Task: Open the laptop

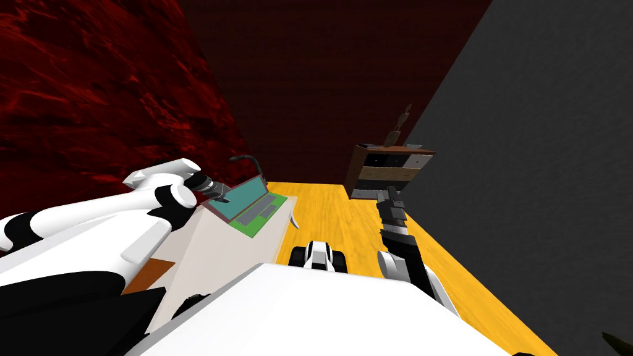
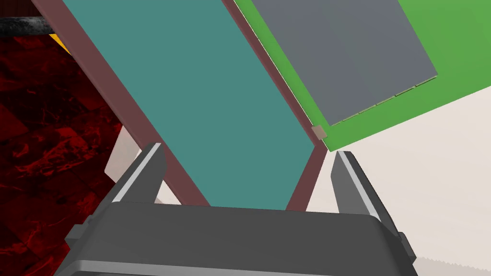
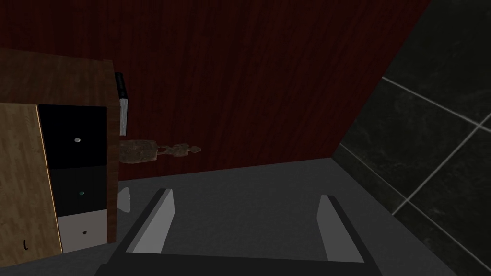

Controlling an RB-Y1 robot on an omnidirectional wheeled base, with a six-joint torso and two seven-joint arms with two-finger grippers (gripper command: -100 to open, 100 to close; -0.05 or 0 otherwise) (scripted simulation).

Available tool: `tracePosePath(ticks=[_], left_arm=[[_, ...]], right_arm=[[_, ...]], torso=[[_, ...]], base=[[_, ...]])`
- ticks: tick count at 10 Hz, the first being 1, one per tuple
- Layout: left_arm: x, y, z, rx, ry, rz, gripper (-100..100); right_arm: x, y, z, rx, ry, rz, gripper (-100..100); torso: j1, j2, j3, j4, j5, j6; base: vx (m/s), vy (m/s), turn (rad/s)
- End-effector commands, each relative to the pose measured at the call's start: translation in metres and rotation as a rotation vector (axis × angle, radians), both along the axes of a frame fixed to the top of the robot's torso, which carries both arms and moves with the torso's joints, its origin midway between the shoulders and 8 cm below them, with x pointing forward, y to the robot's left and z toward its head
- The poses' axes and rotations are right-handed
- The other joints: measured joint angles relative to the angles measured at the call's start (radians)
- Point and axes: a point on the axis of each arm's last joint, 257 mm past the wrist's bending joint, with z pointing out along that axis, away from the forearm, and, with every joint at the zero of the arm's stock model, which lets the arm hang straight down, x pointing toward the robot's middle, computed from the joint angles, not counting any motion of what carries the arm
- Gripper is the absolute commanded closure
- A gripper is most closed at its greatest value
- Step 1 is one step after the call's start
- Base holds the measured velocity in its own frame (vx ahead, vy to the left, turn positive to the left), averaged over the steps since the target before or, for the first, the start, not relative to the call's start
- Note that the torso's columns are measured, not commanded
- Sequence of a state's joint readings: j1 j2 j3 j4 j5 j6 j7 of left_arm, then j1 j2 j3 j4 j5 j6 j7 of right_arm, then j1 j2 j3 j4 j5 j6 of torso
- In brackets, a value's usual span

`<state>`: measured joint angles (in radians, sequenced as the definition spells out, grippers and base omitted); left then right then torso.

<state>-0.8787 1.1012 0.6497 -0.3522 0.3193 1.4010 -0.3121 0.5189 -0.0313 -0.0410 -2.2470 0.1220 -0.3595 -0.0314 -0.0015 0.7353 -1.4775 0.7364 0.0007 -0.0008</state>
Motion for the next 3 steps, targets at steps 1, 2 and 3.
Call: tracePosePath(ticks=[1,2,3], left_arm=[[0.020,-0.029,-0.021,-0.036,0.024,-0.005,-100],[0.012,-0.034,-0.028,-0.056,0.054,-0.002,-100],[0.012,-0.050,-0.043,-0.104,0.072,0.005,-100]], right_arm=[[0.000,0.000,0.000,0.000,0.000,0.000,0],[0.000,0.000,0.000,0.000,0.000,0.000,0],[0.000,0.000,0.000,0.000,0.000,0.000,0]], torso=[[0.001,0.000,0.000,0.000,0.000,0.000],[0.007,0.006,0.003,0.002,0.001,0.001],[0.008,0.006,0.004,0.003,0.002,0.000]], base=[[-0.092,0.086,0.000],[-0.097,0.134,-0.032],[-0.054,0.085,-0.009]])
